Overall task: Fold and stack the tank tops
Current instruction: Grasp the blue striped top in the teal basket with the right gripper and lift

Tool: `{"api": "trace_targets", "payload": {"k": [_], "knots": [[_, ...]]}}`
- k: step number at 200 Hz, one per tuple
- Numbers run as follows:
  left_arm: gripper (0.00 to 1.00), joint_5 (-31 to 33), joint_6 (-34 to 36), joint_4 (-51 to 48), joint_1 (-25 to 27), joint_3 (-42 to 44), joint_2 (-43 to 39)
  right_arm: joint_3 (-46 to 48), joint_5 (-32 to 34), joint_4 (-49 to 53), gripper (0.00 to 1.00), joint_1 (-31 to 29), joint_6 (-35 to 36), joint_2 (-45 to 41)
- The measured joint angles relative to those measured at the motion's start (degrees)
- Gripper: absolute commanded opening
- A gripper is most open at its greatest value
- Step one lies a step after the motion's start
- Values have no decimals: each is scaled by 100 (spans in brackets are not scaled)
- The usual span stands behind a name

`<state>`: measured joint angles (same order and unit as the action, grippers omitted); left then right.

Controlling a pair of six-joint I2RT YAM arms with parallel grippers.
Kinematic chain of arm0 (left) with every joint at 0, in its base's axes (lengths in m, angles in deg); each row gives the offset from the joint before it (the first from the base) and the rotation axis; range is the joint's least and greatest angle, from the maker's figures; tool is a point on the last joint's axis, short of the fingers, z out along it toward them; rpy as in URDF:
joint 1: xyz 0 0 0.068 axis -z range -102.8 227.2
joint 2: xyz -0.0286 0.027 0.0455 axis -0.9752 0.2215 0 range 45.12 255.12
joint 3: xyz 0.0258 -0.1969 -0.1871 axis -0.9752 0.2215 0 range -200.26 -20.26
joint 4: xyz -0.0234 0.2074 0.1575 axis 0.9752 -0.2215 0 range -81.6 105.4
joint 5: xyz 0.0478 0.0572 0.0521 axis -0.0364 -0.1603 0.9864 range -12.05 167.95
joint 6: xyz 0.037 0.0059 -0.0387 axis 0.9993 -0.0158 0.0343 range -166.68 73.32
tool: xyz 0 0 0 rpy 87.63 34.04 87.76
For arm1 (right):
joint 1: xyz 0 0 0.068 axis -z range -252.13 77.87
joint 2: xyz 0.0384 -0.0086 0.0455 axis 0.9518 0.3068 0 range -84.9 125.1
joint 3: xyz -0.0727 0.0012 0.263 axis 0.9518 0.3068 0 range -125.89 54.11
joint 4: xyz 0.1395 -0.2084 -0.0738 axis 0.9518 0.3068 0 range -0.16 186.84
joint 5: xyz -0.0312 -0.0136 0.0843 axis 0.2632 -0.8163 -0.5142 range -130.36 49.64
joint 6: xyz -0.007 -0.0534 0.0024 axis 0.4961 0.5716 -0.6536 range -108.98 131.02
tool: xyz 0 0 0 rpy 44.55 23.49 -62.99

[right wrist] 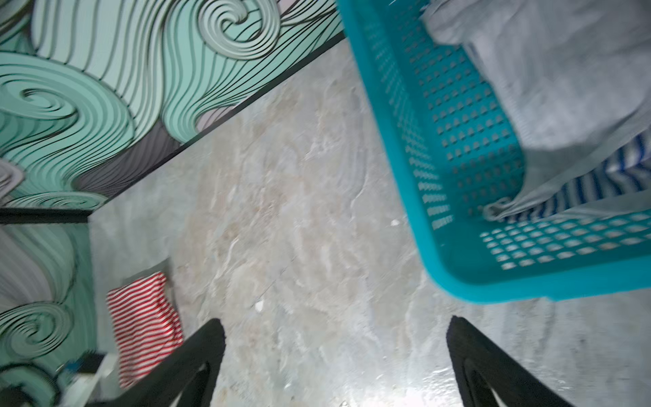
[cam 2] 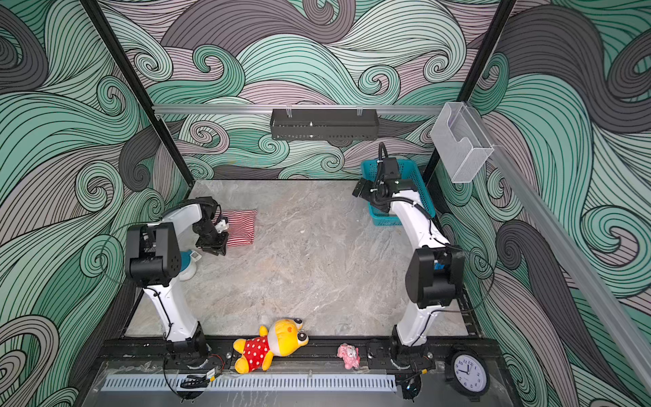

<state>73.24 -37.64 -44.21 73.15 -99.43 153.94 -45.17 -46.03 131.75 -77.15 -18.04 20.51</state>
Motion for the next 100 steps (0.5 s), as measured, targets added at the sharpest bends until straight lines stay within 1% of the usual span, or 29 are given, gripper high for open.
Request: {"api": "trace_targets", "payload": {"k": [21,40,54,70,100], "knots": [[33,-271,118,-48,267,103,-732,-942,457,492,99,352,232,890],[33,-415,262,-11,623,146,-1084,-1777,743,907,99,686,363,1707],[33,-466,328,13,909,144,-1067,-2380,953,1187,99,929,437,2280],[32,-518,354,35,1217,142,-859,-2905,1128,1443,99,1187,507,2793],[32,-640,363,140,1569,142,-459,-3497,1259,1757,99,1567,629,3333]]}}
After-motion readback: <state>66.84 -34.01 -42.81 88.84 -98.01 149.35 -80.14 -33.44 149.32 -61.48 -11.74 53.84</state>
